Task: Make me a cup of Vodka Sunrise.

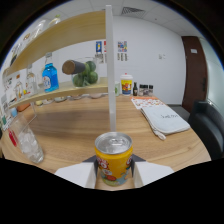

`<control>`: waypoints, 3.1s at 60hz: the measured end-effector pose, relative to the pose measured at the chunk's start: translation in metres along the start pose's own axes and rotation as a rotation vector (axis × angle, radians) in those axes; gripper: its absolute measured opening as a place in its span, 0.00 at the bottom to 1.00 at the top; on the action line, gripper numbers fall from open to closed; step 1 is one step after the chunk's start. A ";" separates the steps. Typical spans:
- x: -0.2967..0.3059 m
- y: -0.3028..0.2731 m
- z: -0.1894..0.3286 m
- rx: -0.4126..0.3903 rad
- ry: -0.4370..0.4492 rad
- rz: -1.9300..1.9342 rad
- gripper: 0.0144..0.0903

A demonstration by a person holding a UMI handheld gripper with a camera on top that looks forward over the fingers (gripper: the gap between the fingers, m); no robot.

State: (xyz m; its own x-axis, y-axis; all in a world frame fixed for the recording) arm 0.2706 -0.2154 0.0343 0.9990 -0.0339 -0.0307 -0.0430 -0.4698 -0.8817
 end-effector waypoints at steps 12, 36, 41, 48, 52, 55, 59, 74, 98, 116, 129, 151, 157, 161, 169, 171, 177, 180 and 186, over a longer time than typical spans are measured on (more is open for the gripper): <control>0.007 0.006 -0.005 -0.045 0.039 0.004 0.58; -0.057 -0.085 -0.106 0.130 0.059 0.001 0.94; -0.091 -0.087 -0.122 0.143 0.031 -0.026 0.94; -0.147 -0.069 -0.133 0.131 -0.025 -0.044 0.94; -0.175 -0.056 -0.135 0.112 -0.053 -0.047 0.95; -0.193 -0.046 -0.135 0.100 -0.068 -0.045 0.95; -0.215 -0.038 -0.136 0.074 -0.080 -0.037 0.95; -0.283 -0.101 -0.122 0.163 -0.115 -0.008 0.95; -0.331 -0.176 -0.011 0.192 -0.082 -0.049 0.77; -0.329 -0.166 0.020 0.126 -0.059 -0.035 0.29; -0.335 -0.183 -0.006 0.189 -0.087 -0.069 0.28; -0.341 -0.156 -0.071 0.245 -0.117 0.010 0.28; -0.339 -0.123 -0.067 0.205 -0.105 0.016 0.28; -0.337 -0.101 -0.059 0.179 -0.095 0.021 0.28; -0.334 -0.059 -0.033 0.114 -0.072 0.046 0.28; -0.334 -0.050 -0.027 0.099 -0.066 0.050 0.28; -0.332 -0.026 -0.008 0.049 -0.044 0.050 0.28; -0.333 -0.017 0.001 0.033 -0.038 0.048 0.28; -0.333 -0.002 0.011 0.000 -0.028 0.023 0.28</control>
State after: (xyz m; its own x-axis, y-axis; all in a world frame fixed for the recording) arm -0.0619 -0.1933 0.0405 0.9978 -0.0198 -0.0637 -0.0655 -0.4688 -0.8809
